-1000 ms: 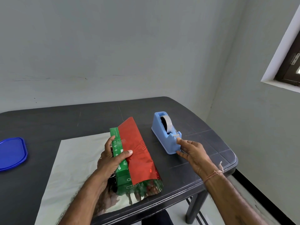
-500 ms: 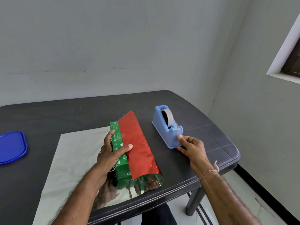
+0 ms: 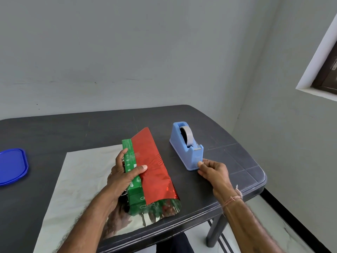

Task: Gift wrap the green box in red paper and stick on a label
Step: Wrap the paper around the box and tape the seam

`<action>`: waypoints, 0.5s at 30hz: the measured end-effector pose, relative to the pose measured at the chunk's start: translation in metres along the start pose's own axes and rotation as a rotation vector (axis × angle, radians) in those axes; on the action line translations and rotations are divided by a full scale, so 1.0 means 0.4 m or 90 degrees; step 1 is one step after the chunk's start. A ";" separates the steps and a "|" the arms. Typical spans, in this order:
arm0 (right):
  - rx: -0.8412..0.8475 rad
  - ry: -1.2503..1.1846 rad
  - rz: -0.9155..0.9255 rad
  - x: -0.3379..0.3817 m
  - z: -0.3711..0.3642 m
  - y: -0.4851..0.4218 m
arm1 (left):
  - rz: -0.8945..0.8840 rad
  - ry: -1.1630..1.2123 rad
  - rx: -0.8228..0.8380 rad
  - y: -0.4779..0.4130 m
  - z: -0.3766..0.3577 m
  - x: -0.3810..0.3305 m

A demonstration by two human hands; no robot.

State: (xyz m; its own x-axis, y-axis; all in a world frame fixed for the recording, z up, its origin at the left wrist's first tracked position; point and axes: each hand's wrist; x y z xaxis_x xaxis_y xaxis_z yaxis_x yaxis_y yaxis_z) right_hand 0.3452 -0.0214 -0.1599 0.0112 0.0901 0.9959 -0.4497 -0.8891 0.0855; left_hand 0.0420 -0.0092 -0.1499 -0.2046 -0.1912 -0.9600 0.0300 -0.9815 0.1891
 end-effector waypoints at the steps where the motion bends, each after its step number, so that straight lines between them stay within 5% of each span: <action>1: 0.006 0.000 -0.005 0.000 0.011 0.011 | 0.000 -0.005 -0.002 0.004 -0.002 -0.004; 6: 0.065 0.100 0.103 0.013 0.036 0.100 | 0.000 -0.014 -0.010 0.008 0.003 -0.009; 15: 0.391 0.358 0.400 0.227 -0.170 0.023 | -0.015 -0.019 -0.018 0.037 -0.005 -0.035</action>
State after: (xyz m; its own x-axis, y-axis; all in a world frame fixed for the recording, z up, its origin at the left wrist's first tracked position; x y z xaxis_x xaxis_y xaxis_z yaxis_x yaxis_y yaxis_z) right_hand 0.2814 0.0090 -0.0707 -0.5560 -0.4114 0.7222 0.3030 -0.9094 -0.2848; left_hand 0.0472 -0.0212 -0.1342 -0.2350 -0.1675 -0.9574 0.0518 -0.9858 0.1597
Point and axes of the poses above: each hand's wrist, its own y-axis away from the middle knuckle, its own z-axis out of the back of the hand, x = y × z, and after that the axes turned 4 degrees about z, right-handed
